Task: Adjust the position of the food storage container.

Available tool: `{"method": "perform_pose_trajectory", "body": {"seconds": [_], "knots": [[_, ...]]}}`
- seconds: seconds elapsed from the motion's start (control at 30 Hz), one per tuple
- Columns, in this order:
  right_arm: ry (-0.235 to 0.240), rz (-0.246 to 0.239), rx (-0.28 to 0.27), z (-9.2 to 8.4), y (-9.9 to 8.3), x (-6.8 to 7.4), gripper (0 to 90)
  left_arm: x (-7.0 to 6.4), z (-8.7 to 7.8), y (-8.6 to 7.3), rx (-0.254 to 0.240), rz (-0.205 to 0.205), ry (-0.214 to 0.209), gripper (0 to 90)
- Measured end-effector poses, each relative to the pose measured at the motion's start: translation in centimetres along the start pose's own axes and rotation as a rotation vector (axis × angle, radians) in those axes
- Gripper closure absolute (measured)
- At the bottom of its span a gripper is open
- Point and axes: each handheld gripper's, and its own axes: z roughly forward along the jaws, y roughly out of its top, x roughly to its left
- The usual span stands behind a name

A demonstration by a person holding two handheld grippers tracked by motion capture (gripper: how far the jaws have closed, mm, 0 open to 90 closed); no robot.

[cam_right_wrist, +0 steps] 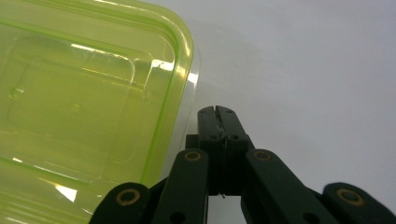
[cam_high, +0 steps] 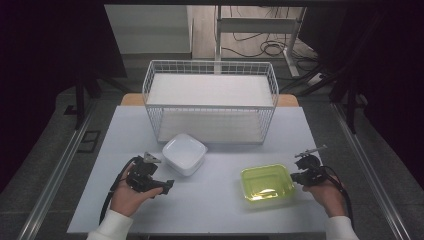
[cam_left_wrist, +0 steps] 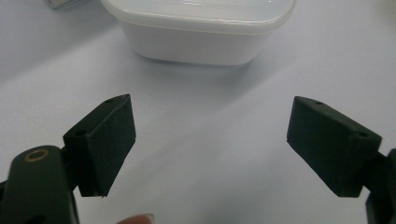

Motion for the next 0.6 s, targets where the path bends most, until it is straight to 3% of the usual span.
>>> {"method": "perform_pose_trajectory", "body": {"seconds": [0.1,0.3,0.6], "knots": [[0.035,-0.04,-0.001,0.3,0.3,1.6,88.5,0.0,0.1,0.1,0.002,-0.001,-0.001,15.5],[0.067,-0.076,0.002,0.8,0.7,3.3,88.5,0.0,0.2,0.2,0.003,0.0,-0.002,15.5],[0.086,-0.114,-0.004,1.2,1.2,5.1,88.5,-0.1,0.3,0.2,0.007,0.002,-0.005,15.5]]}}
